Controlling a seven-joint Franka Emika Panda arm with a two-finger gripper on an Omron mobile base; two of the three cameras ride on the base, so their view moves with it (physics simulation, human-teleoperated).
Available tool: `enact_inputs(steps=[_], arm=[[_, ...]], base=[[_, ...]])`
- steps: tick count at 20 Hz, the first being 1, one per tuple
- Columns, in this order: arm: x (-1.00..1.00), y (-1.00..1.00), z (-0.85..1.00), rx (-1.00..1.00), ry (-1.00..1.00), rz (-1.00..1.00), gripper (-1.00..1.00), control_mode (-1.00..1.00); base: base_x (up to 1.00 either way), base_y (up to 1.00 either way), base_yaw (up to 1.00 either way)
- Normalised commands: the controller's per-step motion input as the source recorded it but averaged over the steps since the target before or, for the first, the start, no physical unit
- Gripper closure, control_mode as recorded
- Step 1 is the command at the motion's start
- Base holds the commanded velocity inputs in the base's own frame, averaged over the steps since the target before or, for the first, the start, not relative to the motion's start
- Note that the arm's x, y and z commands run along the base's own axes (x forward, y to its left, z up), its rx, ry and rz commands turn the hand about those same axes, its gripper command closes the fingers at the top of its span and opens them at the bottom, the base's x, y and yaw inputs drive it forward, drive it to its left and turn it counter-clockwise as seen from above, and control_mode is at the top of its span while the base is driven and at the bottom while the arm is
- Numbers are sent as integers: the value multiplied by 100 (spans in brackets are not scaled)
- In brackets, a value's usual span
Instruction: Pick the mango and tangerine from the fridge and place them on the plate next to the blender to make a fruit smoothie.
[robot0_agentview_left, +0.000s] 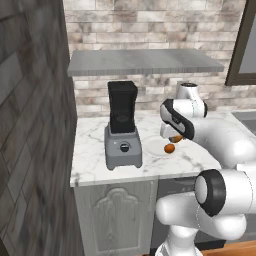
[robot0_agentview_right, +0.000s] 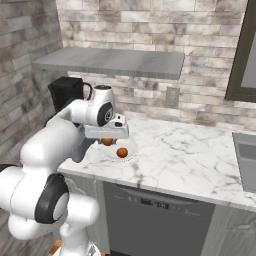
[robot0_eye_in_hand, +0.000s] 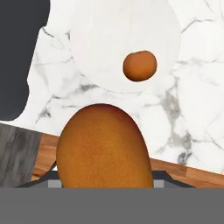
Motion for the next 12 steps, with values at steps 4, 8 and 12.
enact_inputs(steps=[4, 8, 12], arm=[[51, -5, -49, 3, -3, 8, 100, -100], [48, 0, -32, 1, -3, 8, 100, -100], [41, 0, -41, 0, 0, 8, 100, -100]], base=[[0, 0, 0], [0, 0, 0], [0, 0, 0]])
